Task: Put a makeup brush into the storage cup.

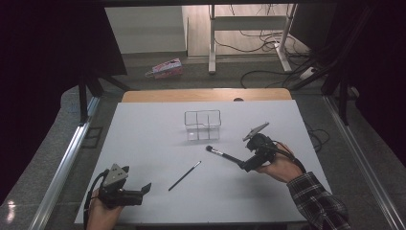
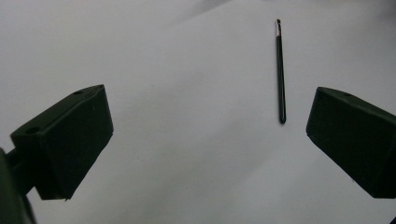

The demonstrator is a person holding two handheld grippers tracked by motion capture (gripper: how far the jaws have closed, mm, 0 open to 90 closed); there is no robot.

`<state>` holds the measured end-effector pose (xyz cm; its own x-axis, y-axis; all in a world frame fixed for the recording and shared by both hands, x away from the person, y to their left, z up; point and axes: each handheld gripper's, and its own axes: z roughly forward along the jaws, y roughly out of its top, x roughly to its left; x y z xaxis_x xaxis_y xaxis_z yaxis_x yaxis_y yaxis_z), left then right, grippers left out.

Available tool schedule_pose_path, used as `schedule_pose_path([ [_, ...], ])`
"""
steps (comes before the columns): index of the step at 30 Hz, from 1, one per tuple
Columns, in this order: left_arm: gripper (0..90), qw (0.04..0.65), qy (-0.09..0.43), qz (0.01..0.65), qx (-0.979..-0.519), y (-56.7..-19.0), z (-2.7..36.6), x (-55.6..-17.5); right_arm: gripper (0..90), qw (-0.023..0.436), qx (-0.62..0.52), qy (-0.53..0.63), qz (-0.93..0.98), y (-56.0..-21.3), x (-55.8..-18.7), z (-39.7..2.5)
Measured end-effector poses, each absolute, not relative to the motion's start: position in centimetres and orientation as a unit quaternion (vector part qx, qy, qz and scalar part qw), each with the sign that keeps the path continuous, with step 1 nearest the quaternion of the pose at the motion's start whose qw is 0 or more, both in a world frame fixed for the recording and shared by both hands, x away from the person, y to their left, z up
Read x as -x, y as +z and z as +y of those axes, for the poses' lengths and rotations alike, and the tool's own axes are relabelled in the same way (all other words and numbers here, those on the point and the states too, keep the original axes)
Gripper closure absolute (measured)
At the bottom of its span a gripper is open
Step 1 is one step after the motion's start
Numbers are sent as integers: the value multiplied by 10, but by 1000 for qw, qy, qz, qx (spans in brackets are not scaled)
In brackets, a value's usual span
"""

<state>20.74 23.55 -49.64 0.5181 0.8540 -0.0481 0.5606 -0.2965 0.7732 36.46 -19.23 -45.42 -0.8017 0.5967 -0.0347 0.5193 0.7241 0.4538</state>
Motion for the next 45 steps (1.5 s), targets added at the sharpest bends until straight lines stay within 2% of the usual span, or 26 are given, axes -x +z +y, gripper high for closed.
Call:
schedule_pose_path([
  [23,11,385,190,452,-782,-496,236,-207,146,76,-289,200,933,-464,-391,-161],
  [45,11,384,188,452,-783,-497,236,-207,289,63,-260,181,947,-476,-409,-127],
])
